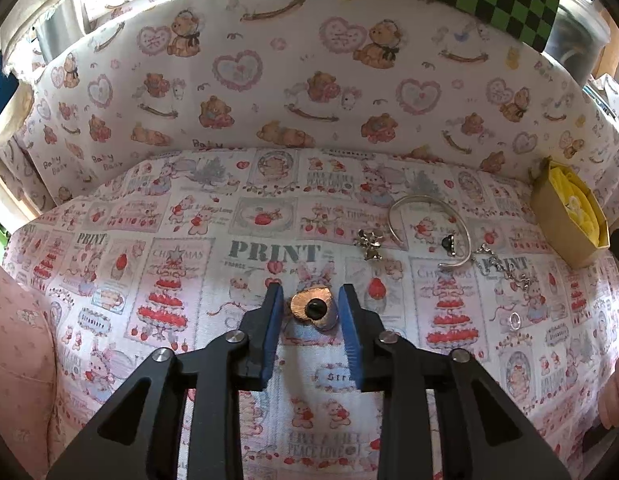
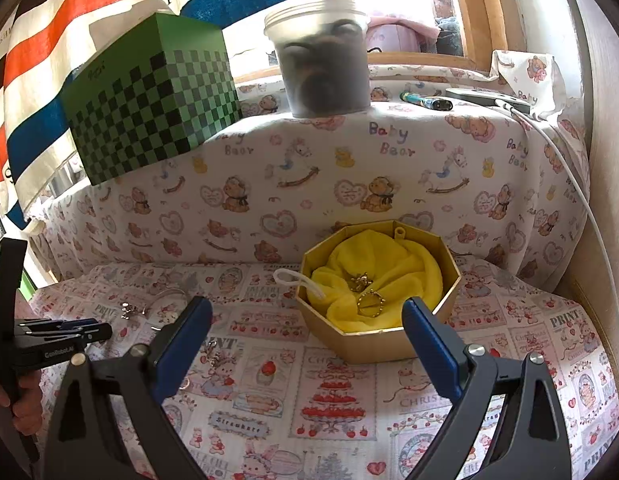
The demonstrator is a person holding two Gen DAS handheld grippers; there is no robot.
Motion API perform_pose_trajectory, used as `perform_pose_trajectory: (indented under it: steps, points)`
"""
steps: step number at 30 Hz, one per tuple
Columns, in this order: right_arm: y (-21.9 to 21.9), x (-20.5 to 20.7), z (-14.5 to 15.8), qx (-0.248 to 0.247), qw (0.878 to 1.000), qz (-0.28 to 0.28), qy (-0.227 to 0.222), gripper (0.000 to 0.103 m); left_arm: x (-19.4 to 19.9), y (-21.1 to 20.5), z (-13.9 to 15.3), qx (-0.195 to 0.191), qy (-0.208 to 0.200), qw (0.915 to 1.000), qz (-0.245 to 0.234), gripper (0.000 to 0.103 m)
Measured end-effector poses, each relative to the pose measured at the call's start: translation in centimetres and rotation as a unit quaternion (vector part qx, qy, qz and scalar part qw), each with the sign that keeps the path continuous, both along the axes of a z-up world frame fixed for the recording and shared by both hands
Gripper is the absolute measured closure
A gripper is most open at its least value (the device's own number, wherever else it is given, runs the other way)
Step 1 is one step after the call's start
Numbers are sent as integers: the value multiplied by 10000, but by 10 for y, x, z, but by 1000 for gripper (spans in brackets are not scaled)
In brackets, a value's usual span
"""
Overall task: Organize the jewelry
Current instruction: 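Move the left gripper to the gold heart pendant and close on it, then grasp a small silver stud earring with the right gripper while the left gripper holds the heart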
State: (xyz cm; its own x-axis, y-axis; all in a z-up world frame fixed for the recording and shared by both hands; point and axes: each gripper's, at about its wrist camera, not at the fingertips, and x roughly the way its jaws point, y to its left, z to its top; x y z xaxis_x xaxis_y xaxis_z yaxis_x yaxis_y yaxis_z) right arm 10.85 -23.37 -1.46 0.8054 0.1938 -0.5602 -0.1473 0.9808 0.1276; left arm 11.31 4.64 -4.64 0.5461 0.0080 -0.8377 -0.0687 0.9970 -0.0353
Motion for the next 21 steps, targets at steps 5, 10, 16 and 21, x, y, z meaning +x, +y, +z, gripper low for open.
perform_pose_trajectory:
  steps: [5, 10, 16, 21]
  points:
    - [0, 1, 0, 13, 10000, 8, 31, 8, 2, 8, -6, -168, 63, 9998, -78, 73]
    - [-1, 1, 0, 24, 10000, 0, 36, 8, 3, 10, -6, -130, 125, 9997, -137, 80]
    - [2, -2, 5, 94, 9996, 123, 221, 8, -2, 21, 6, -492, -113, 9987, -5, 81]
    - [21, -17, 23, 30, 9975, 572, 423, 8, -16, 32, 31, -664, -746, 9950, 98, 81]
